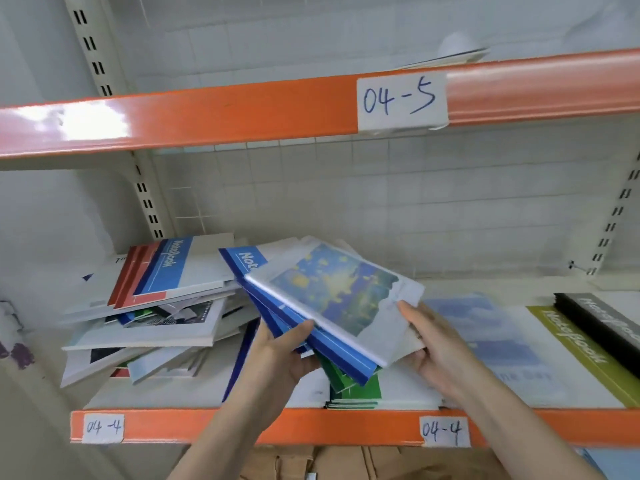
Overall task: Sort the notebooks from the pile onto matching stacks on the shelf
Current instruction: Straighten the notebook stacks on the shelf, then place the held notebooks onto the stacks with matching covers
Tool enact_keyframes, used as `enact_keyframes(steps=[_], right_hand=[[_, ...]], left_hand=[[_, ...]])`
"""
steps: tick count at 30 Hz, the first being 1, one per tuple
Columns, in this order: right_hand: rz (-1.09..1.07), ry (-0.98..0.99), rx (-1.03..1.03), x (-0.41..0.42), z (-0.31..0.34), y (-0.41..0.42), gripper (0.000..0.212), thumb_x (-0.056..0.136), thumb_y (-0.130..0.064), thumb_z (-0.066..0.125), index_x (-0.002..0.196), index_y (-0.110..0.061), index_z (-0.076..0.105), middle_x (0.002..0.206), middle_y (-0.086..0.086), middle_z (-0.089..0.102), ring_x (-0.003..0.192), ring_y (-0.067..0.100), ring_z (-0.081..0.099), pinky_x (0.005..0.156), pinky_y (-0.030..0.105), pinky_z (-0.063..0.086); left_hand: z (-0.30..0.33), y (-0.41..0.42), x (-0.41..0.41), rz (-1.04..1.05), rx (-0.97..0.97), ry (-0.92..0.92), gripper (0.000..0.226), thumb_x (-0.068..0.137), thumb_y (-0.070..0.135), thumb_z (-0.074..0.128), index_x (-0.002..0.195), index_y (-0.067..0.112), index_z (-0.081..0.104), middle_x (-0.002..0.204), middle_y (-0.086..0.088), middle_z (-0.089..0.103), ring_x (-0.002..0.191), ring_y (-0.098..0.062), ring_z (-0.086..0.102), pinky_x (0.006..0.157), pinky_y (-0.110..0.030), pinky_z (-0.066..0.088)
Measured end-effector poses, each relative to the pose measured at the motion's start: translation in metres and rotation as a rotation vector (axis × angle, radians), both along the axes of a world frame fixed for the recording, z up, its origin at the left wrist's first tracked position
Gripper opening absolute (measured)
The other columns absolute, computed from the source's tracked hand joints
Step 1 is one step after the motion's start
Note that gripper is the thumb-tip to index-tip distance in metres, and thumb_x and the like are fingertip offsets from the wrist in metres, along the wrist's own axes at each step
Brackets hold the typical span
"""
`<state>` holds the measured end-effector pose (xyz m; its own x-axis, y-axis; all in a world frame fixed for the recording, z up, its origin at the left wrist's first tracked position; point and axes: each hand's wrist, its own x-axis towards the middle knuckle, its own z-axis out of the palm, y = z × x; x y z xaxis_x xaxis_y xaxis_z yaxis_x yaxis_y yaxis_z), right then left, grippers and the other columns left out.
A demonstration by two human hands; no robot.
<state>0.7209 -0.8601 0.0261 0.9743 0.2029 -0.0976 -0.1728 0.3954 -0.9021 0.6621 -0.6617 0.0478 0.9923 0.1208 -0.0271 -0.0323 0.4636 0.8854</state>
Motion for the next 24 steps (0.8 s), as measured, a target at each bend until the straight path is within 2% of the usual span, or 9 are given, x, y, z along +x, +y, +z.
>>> enact_keyframes(steps=[4, 6, 8, 14, 18, 19, 21, 23, 24], right_hand=[[-0.044, -0.029, -0.131, -0.006, 0.0, -0.035, 0.021, 0.095, -0.023, 0.052, 0.11, -0.01, 0.061, 0.093, 0.009, 0.072, 0.083, 0.018, 0.069, 0.063, 0.03, 0.056], [-0.054, -0.065, -0.294, -0.006, 0.002, -0.056, 0.021, 0.094, -0.026, 0.055, 0.111, -0.015, 0.063, 0.099, 0.007, 0.072, 0.092, 0.022, 0.069, 0.077, 0.041, 0.058], [-0.074, -0.069, -0.356, -0.004, 0.006, -0.078, 0.022, 0.092, -0.026, 0.058, 0.11, -0.016, 0.065, 0.103, 0.007, 0.072, 0.099, 0.025, 0.067, 0.088, 0.043, 0.053], [-0.262, -0.047, -0.295, 0.003, 0.014, -0.134, 0.011, 0.092, -0.018, 0.058, 0.098, -0.014, 0.066, 0.093, 0.01, 0.072, 0.082, 0.021, 0.065, 0.073, 0.036, 0.047], [-0.472, 0.046, -0.151, 0.011, 0.004, -0.17, 0.012, 0.094, -0.018, 0.055, 0.099, -0.011, 0.062, 0.094, 0.011, 0.069, 0.086, 0.027, 0.066, 0.081, 0.04, 0.052], [-0.51, 0.052, -0.128, 0.011, -0.001, -0.177, 0.012, 0.095, -0.017, 0.053, 0.099, -0.011, 0.062, 0.096, 0.011, 0.069, 0.087, 0.026, 0.066, 0.082, 0.04, 0.052], [-0.577, 0.034, -0.112, 0.01, -0.009, -0.185, 0.01, 0.096, -0.014, 0.05, 0.094, -0.014, 0.06, 0.091, 0.007, 0.066, 0.08, 0.018, 0.063, 0.067, 0.03, 0.054], [-0.585, -0.011, -0.189, 0.008, -0.014, -0.187, 0.01, 0.097, -0.013, 0.049, 0.094, -0.015, 0.059, 0.087, 0.005, 0.062, 0.072, 0.013, 0.057, 0.053, 0.02, 0.049], [-0.56, -0.027, -0.231, 0.007, -0.017, -0.186, 0.01, 0.097, -0.014, 0.049, 0.099, -0.013, 0.059, 0.089, 0.006, 0.062, 0.073, 0.013, 0.057, 0.054, 0.021, 0.048]], left_hand=[[-0.008, -0.034, 0.007, -0.069, -0.013, 0.006, 0.053, 0.078, 0.006, 0.062, 0.127, 0.019, 0.051, 0.101, -0.004, 0.073, 0.087, -0.022, 0.071, 0.065, -0.035, 0.056], [-0.013, -0.05, 0.01, -0.076, -0.01, 0.007, 0.052, 0.075, 0.007, 0.063, 0.124, 0.021, 0.053, 0.103, -0.005, 0.073, 0.086, -0.019, 0.071, 0.069, -0.036, 0.054], [-0.015, -0.066, 0.014, -0.068, -0.017, -0.006, 0.045, 0.08, 0.001, 0.06, 0.12, 0.021, 0.054, 0.103, -0.005, 0.073, 0.086, -0.017, 0.071, 0.063, -0.031, 0.056], [-0.016, -0.095, 0.029, 0.007, -0.006, 0.005, 0.04, 0.083, -0.006, 0.056, 0.115, 0.018, 0.054, 0.095, 0.0, 0.071, 0.081, -0.016, 0.071, 0.057, -0.025, 0.056], [-0.016, -0.092, 0.033, 0.121, -0.063, -0.004, 0.03, 0.089, -0.007, 0.05, 0.108, 0.017, 0.055, 0.098, -0.002, 0.069, 0.081, -0.018, 0.071, 0.058, -0.026, 0.058], [-0.016, -0.09, 0.033, 0.146, -0.067, -0.015, 0.03, 0.09, -0.006, 0.049, 0.11, 0.016, 0.054, 0.103, -0.003, 0.067, 0.086, -0.019, 0.07, 0.06, -0.026, 0.059], [-0.015, -0.084, 0.033, 0.198, -0.07, -0.038, 0.032, 0.091, -0.004, 0.049, 0.116, 0.017, 0.05, 0.111, -0.004, 0.063, 0.097, -0.022, 0.066, 0.07, -0.032, 0.06], [-0.013, -0.079, 0.034, 0.244, -0.088, -0.049, 0.03, 0.091, -0.004, 0.049, 0.113, 0.018, 0.051, 0.118, -0.006, 0.061, 0.106, -0.025, 0.063, 0.085, -0.041, 0.056], [-0.012, -0.077, 0.035, 0.262, -0.106, -0.053, 0.029, 0.091, -0.004, 0.049, 0.111, 0.017, 0.051, 0.121, -0.008, 0.06, 0.11, -0.027, 0.062, 0.091, -0.045, 0.053]])
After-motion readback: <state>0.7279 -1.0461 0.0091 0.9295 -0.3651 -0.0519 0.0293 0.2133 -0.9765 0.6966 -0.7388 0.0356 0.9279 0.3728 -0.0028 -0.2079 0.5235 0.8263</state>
